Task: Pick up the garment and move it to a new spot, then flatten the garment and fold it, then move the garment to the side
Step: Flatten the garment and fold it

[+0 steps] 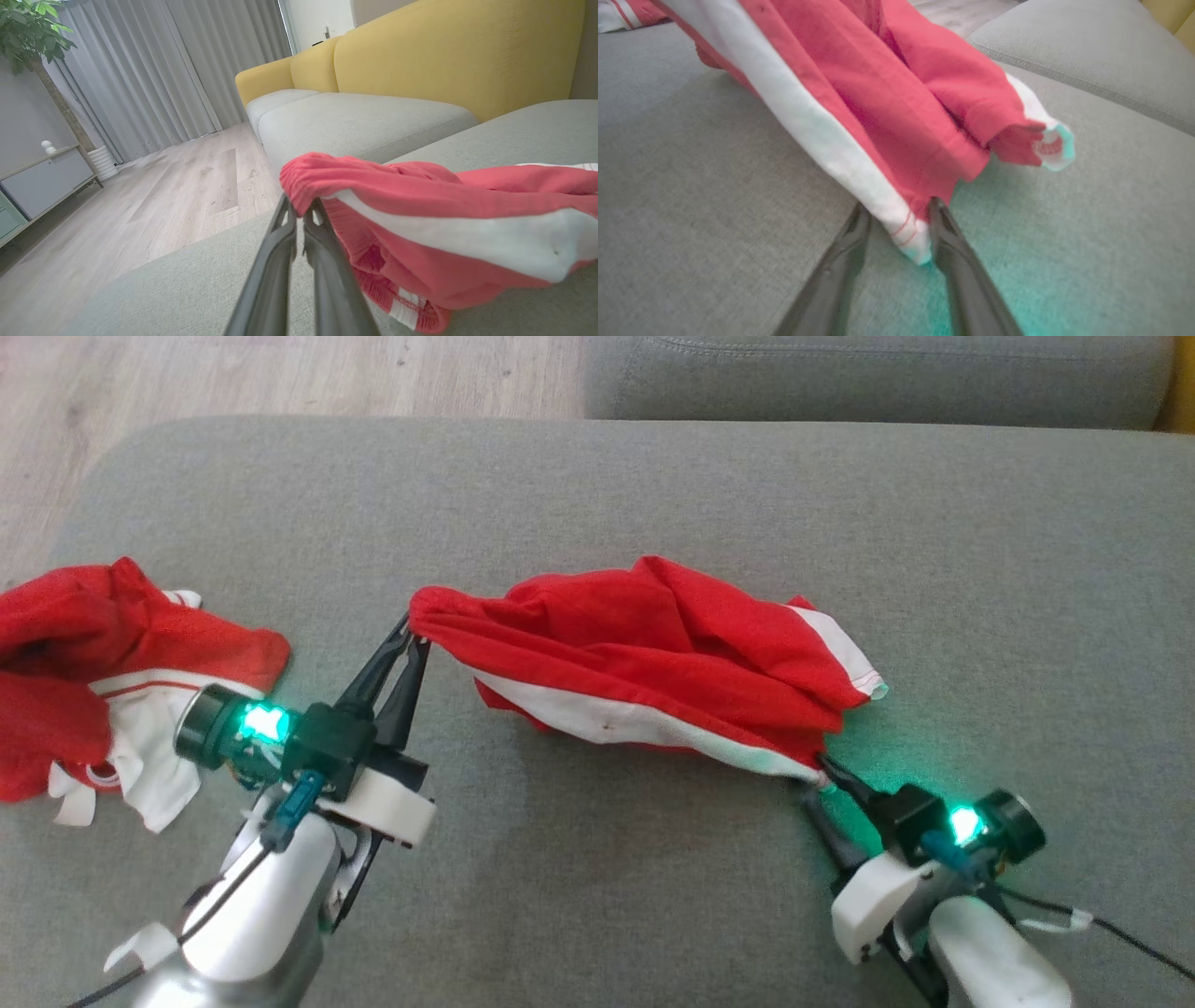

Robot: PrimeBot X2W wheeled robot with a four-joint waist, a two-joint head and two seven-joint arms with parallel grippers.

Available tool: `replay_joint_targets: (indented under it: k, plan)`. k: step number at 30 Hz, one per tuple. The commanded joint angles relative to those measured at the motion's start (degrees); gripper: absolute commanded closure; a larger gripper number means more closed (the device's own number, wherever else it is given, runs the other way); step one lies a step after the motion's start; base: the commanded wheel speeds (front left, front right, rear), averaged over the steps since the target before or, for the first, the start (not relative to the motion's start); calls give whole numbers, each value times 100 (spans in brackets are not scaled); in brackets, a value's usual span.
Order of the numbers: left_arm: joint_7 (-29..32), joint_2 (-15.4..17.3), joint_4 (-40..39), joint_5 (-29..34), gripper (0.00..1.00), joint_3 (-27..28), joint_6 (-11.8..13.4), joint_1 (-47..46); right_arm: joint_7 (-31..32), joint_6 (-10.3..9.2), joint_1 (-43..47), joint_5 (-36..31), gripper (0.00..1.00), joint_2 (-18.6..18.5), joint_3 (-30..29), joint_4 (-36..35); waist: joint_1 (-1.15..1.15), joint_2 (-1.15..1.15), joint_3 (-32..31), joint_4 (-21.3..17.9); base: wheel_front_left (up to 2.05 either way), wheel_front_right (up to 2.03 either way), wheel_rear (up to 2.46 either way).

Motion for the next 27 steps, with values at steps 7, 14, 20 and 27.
replay_joint_targets:
  k: [7,14,20,27]
  plan:
    - [162,327,-63,281,100,-3,-314,-852,-23,37,-317,-267,100,-448,-433,-917,0,0,-236,-101,0,0,0]
    - [728,585,-242,654,100,-300,-924,-2227,-23,37,-1052,-417,100,-1377,-1349,-1859,0,0,-257,-320,0,0,0]
    - [1086,198,473,290,100,-562,-1177,-3870,17,37,-2661,-206,100,-2112,-943,-1411,0,0,250,-504,0,0,0]
    - [365,-230,1411,343,100,-591,-1102,-5330,-14,37,-4425,-213,100,-2305,-685,-995,0,0,801,-659,0,0,0]
